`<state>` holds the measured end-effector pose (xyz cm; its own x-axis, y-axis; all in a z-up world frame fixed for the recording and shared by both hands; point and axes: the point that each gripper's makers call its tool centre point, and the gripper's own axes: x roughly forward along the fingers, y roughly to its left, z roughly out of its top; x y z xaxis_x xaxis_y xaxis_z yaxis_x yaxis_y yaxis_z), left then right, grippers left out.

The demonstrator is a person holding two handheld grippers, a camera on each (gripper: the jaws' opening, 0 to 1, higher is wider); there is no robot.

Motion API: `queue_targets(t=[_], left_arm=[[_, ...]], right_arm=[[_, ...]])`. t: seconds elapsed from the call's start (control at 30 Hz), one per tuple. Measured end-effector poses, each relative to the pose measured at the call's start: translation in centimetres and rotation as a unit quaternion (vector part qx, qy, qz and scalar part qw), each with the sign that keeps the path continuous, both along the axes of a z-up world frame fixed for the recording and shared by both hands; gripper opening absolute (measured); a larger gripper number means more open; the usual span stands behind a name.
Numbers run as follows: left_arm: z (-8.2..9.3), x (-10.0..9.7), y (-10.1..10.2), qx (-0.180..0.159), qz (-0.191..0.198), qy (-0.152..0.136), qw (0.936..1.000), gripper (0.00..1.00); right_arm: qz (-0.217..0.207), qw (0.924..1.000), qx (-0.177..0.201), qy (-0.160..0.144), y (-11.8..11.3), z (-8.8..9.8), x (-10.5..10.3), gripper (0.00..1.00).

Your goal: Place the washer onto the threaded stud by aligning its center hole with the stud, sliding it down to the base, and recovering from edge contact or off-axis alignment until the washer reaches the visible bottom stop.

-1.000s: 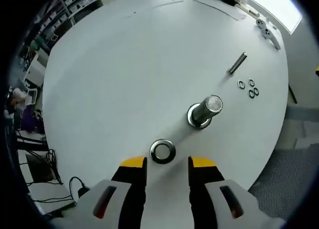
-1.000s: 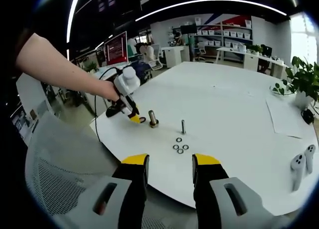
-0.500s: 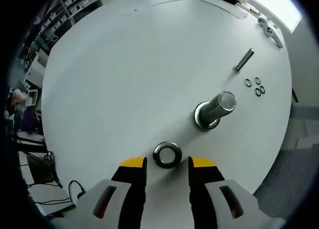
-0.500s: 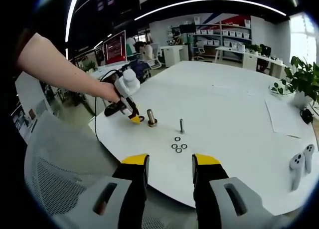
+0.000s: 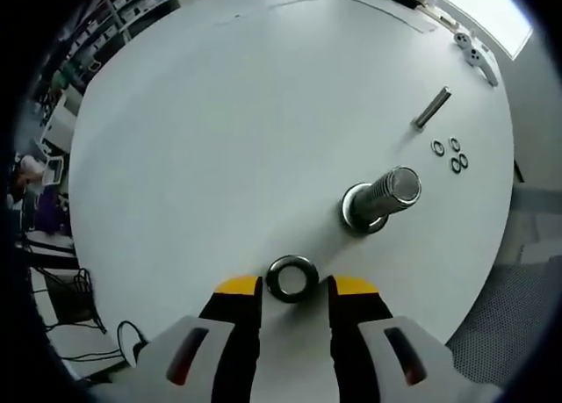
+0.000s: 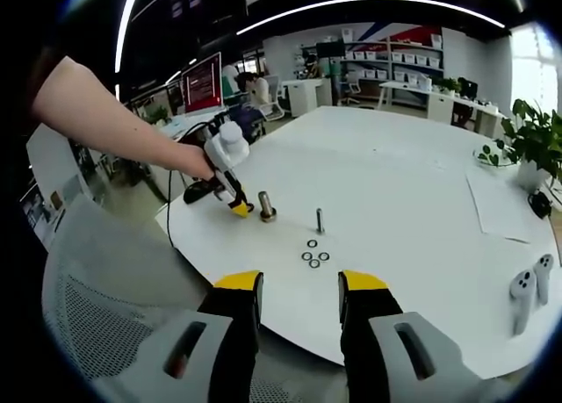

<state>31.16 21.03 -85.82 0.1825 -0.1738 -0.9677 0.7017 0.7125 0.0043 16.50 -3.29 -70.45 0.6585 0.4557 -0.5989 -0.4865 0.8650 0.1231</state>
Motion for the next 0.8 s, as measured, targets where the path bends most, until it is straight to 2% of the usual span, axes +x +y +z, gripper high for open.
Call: queue_targets(t=[0.33, 0.43, 0.53, 0.8], left_arm=[[-0.01, -0.11, -0.01, 0.004, 0.005, 0.004, 1.0, 0.28], [0.0, 0.08, 0.0, 0.004, 0.012, 0.003, 0.9999, 0.26], [0.05, -0.05, -0.29, 0.003, 0.003, 0.0, 1.0, 0.21], [0.08, -0.26, -0.31, 0.002, 0.009, 0.0, 1.0, 0.21]], right_arm=[[0.0, 1.0, 0.0, 0.0, 0.01, 0.0, -0.03, 0.37], [0.0, 1.0, -0.001, 0.0, -0.03, 0.0, -0.02, 0.37], [0.0, 1.0, -0.002, -0.001, -0.03, 0.0, -0.04, 0.37], [-0.001, 1.0, -0.002, -0.001, -0.04, 0.01, -0.04, 0.36]])
